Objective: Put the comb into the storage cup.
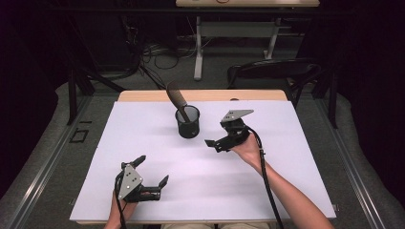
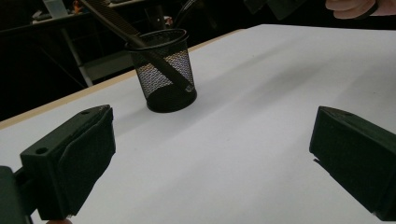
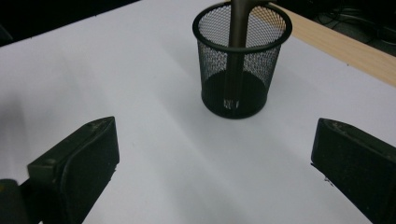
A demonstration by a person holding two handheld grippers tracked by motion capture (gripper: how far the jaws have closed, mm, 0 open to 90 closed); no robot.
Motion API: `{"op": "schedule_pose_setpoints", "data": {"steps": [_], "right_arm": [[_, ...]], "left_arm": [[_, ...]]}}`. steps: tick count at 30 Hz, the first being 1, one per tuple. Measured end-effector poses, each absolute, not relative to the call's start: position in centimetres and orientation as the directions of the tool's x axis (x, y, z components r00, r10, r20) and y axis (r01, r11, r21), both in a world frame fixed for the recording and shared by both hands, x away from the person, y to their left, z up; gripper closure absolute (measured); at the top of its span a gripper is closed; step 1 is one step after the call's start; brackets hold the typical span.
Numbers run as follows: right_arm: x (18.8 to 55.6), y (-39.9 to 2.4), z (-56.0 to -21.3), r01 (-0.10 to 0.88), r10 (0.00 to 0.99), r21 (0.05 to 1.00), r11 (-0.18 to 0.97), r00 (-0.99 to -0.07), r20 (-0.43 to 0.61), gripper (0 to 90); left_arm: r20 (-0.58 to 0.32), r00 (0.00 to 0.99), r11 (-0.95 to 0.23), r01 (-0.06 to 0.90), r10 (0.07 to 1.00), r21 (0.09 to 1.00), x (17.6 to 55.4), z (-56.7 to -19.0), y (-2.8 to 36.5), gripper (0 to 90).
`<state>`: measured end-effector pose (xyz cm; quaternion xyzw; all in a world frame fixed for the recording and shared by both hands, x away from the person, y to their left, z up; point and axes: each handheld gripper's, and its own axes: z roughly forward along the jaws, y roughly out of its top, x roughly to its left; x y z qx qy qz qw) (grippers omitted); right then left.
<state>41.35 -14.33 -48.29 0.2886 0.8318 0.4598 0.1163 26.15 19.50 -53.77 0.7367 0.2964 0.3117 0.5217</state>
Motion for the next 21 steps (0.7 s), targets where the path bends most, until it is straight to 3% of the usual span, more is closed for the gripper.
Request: {"op": "schedule_pose_setpoints", "data": {"steps": [21], "right_arm": [[36.8,-18.9,-49.3,0.401,0.591,0.787,0.468,-0.805,0.058,0.0]], "left_arm": [[0.146,0.629,-0.277,0.116,0.764,0.954,26.1,-53.8,19.4,0.3]]}}
